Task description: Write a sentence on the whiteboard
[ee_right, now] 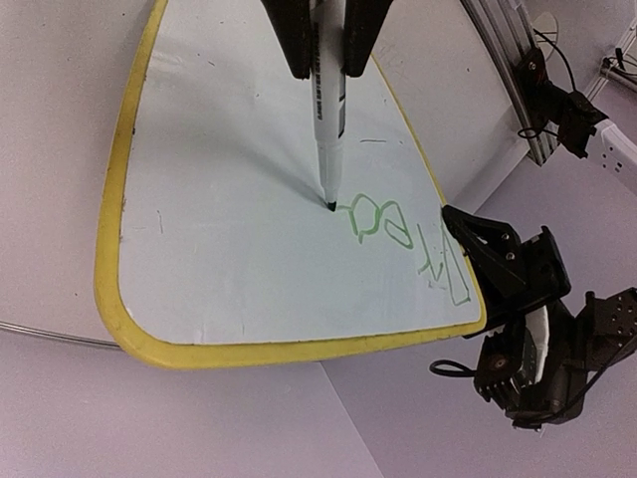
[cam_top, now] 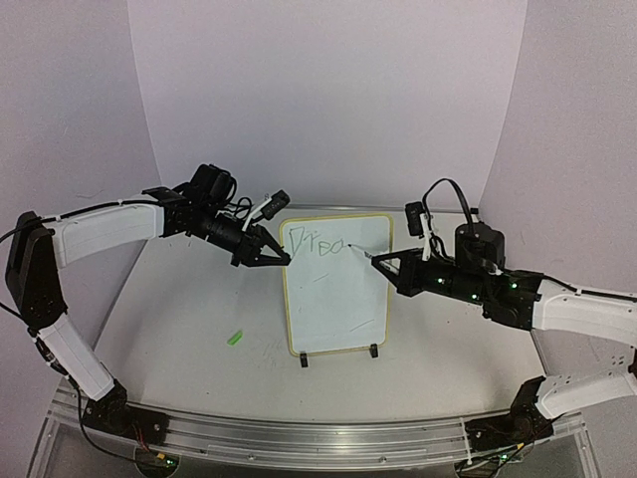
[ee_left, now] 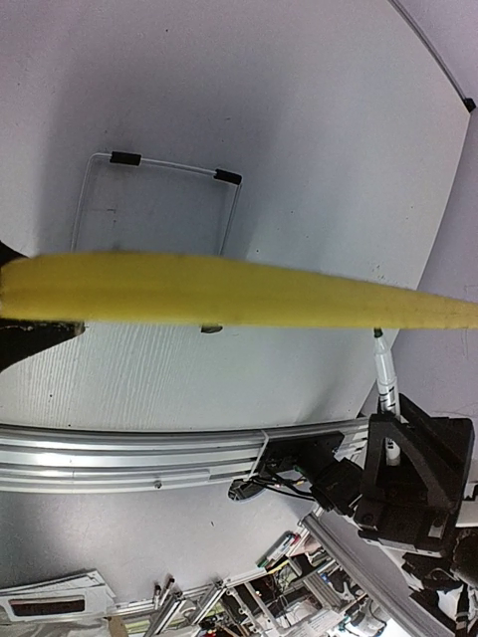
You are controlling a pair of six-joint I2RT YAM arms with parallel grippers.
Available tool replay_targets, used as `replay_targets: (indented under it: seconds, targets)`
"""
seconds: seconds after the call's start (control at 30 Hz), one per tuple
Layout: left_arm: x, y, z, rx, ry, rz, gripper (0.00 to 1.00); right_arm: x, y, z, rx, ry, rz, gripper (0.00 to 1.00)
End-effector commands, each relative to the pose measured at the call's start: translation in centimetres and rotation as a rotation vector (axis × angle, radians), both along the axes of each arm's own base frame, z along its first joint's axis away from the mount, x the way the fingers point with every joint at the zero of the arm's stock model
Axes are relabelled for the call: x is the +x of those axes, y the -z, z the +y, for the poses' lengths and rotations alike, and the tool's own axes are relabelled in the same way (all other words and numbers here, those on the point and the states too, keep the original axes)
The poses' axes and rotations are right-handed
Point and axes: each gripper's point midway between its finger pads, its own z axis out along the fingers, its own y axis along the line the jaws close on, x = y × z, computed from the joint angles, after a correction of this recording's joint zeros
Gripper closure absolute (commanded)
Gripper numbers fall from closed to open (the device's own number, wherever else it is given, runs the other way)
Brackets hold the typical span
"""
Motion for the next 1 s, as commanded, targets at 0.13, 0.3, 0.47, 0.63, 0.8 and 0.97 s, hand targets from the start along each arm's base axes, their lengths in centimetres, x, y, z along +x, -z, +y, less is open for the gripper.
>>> replay_targets:
  seconds: [0.13,0.3,0.47,0.63,0.8,0.97]
  targets:
    - [-1.3,4.6,-0.2,0.138,0.017,0.055,1.0,-0.7,-3.0,-0.6,0.047,-0.025,-0.061,1.0]
    - [-1.3,4.6,-0.2,0.136,0.016,0.054,1.0,-1.0,-3.3,-1.5,0.056,0.002,-0.074,1.0]
    - [-1.3,4.6,-0.2,0.137,0.016,0.052,1.0,-0.5,-2.8,-1.7,0.043,-0.005,-0.074,1.0]
    - [-1.3,4.5,-0.2,0.139,0.015,0.05,1.0,-0.3,-3.2,-1.1,0.049,-0.033,-0.082,1.0]
    - [-1.3,4.5,-0.2,0.142,0.013,0.05,1.0,0.1,-3.1,-1.1,0.048,-0.026,-0.083,1.0]
    - [-1.4,4.6,-0.2,0.144,0.015,0.053,1.0,0.5,-3.1,-0.8,0.042,-0.026,-0.083,1.0]
